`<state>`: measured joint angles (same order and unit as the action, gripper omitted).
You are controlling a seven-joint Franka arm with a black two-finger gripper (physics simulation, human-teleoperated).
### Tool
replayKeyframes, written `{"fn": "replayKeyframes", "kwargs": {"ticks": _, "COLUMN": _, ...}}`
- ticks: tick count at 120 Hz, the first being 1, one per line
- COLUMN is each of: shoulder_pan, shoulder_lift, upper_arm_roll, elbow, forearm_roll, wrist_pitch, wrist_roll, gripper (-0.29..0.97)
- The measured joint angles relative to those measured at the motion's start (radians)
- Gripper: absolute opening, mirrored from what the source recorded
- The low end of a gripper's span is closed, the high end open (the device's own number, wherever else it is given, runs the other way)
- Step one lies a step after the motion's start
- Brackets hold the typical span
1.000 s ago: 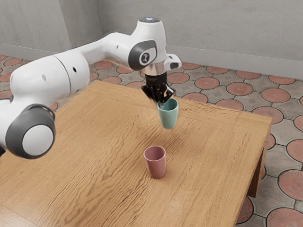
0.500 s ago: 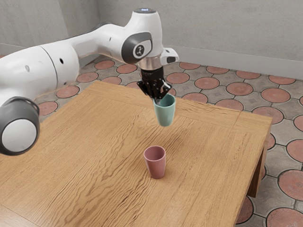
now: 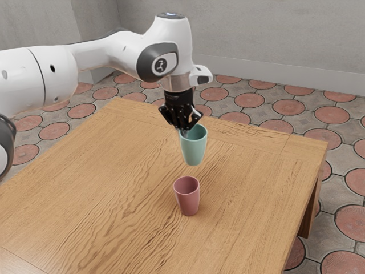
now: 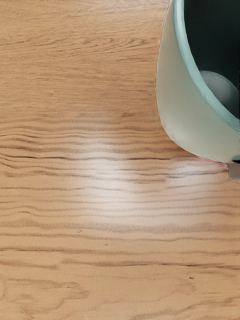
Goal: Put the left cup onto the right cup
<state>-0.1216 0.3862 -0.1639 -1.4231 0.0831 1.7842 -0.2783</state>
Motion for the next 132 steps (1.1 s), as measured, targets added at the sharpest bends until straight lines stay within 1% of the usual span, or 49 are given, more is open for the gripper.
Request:
{"fn": "replayKeyframes", "kwargs": {"ticks": 30, "shoulder_pan": 0.002, "shoulder_lift": -0.079, "upper_arm_roll": -0.002, "elbow": -0.119, "forearm_roll": -0.020, "wrist_pitch": 0.038, "wrist_roll": -0.024, "gripper": -0.11}}
{"fn": "replayKeyframes", "kwargs": {"ticks": 67, "shoulder_pan": 0.000, "shoulder_lift": -0.185, "upper_arm_roll": -0.002, "elbow": -0.248, "forearm_roll": -0.027, "wrist_pitch": 0.074, "wrist_roll": -0.060, "gripper": -0.11}}
{"fn": "replayKeyframes", "kwargs": {"ticks": 108, "shoulder_pan": 0.002, "shoulder_lift": -0.188, "upper_arm_roll": -0.002, "elbow": -0.273, "forearm_roll": -0.031, "wrist_pitch": 0.111, "wrist_roll": -0.090, "gripper": -0.11}}
{"fn": "replayKeyframes", "kwargs": {"ticks": 132, "shoulder_pan": 0.005, "shoulder_lift": -0.185, "upper_arm_roll": -0.002, "elbow": -0.311, "forearm_roll": -0.036, "wrist_pitch": 0.136, "wrist_roll": -0.101, "gripper": -0.11}}
